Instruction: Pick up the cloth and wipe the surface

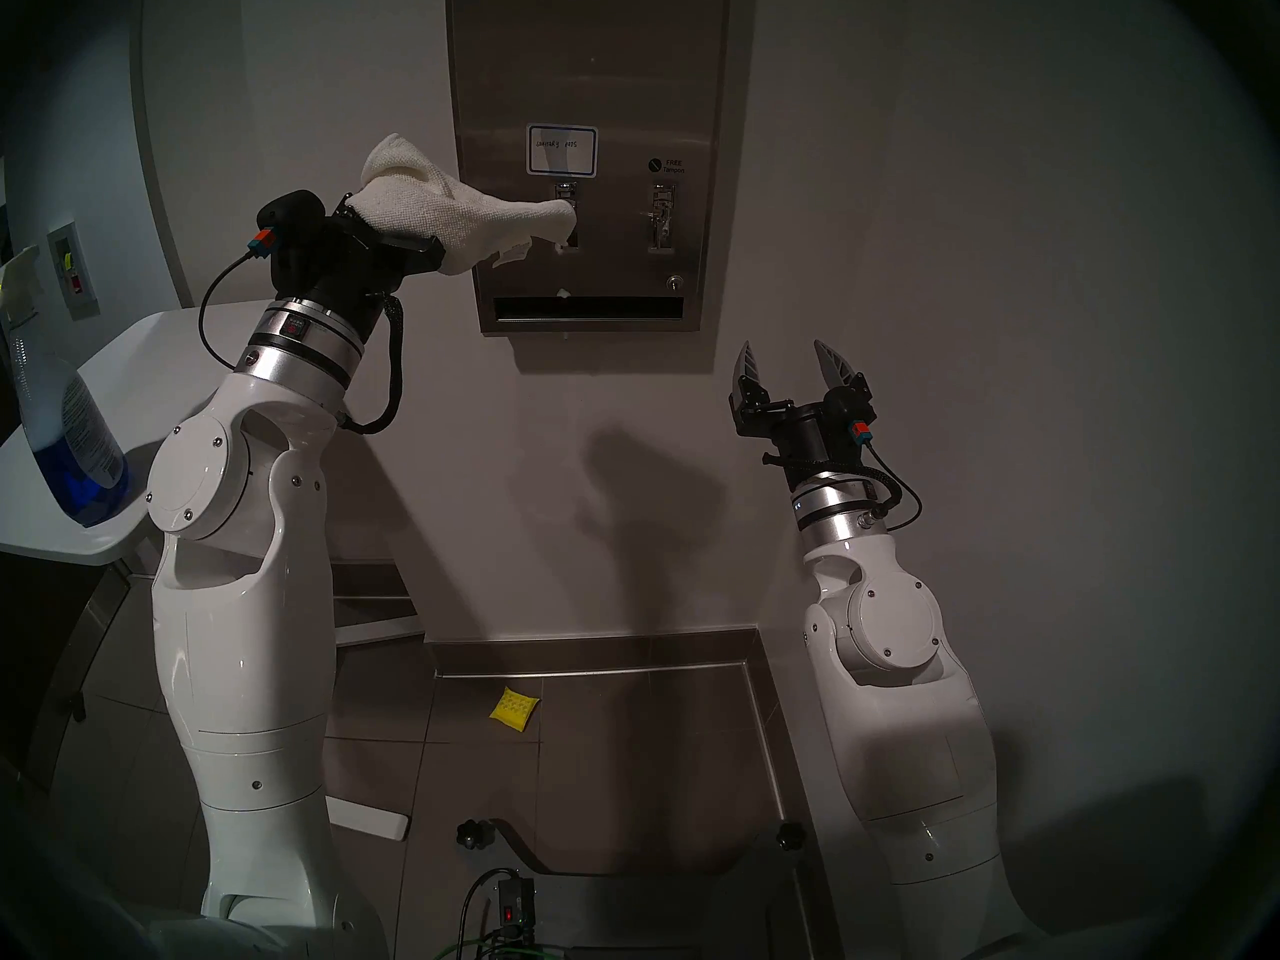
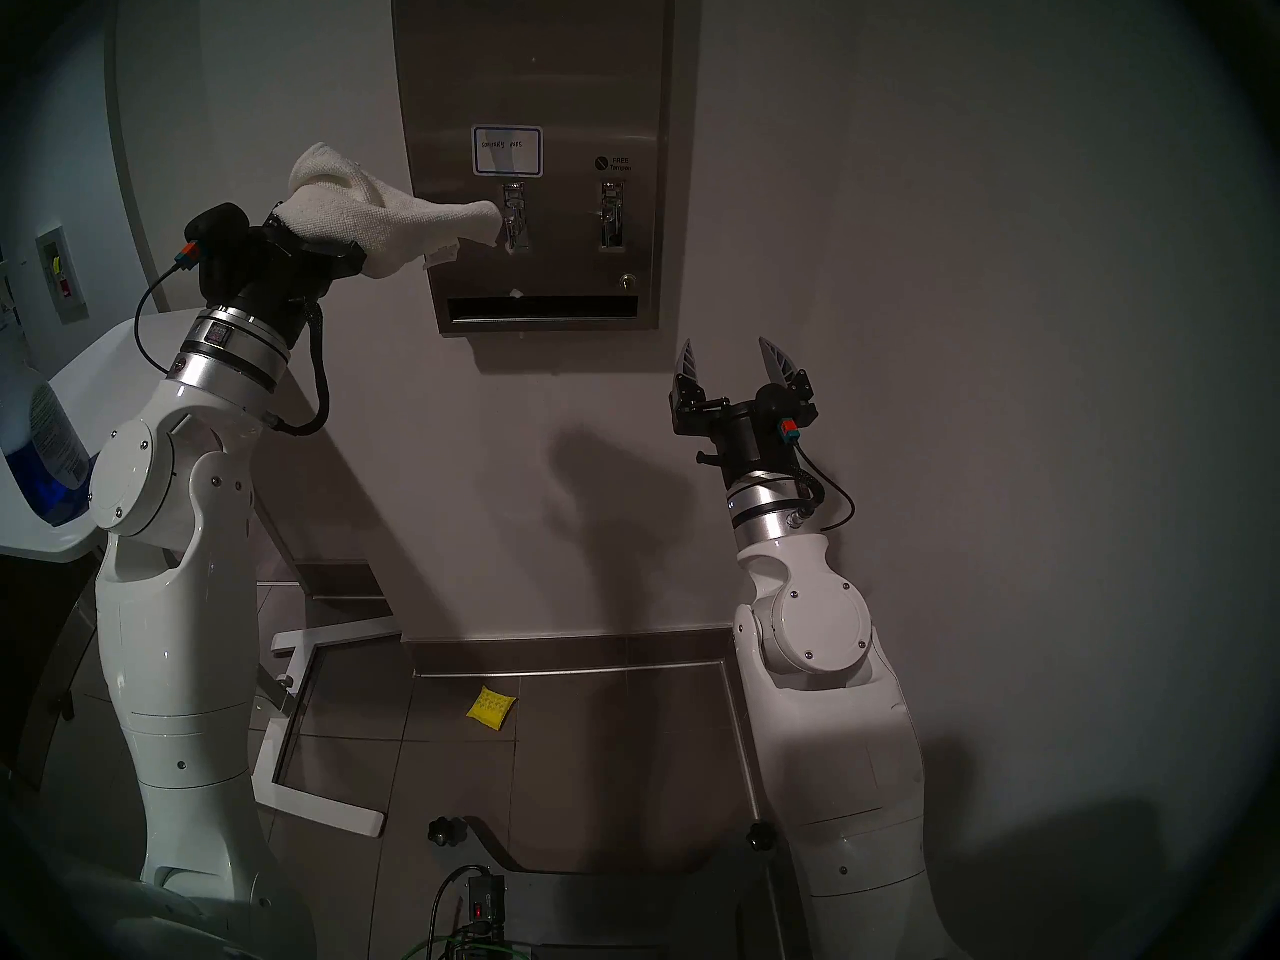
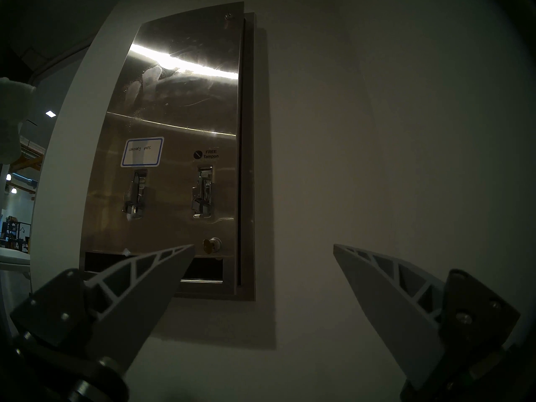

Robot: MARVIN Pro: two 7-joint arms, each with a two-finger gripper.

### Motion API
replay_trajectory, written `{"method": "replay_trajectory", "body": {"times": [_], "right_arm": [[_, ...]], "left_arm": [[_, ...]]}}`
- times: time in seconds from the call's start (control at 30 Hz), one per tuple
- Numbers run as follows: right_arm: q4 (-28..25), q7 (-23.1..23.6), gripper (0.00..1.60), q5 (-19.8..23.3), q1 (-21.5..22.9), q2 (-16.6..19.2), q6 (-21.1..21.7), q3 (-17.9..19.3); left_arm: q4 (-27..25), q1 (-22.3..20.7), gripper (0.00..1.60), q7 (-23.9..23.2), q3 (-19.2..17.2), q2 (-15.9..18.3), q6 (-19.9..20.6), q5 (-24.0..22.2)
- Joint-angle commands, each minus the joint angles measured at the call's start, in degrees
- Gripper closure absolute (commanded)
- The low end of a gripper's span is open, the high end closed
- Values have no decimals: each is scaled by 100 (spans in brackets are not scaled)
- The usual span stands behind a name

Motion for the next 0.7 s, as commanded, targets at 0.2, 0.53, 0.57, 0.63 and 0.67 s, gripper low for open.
{"method": "replay_trajectory", "body": {"times": [0.2,0.53,0.57,0.63,0.67], "right_arm": [[-171,17,0,10,108,-27,-86,-14],[-166,21,0,5,109,-39,-85,-9],[-166,23,0,4,109,-40,-85,-8],[-167,30,0,4,108,-43,-87,-5],[-168,32,0,5,108,-44,-88,-4]], "left_arm": [[481,-760,160,745,-366,150,-220,571],[887,-968,160,1466,-733,382,-427,1295],[921,-964,160,1544,-773,390,-434,1362],[972,-968,160,1698,-821,391,-448,1485],[989,-966,160,1726,-844,392,-457,1498]]}}
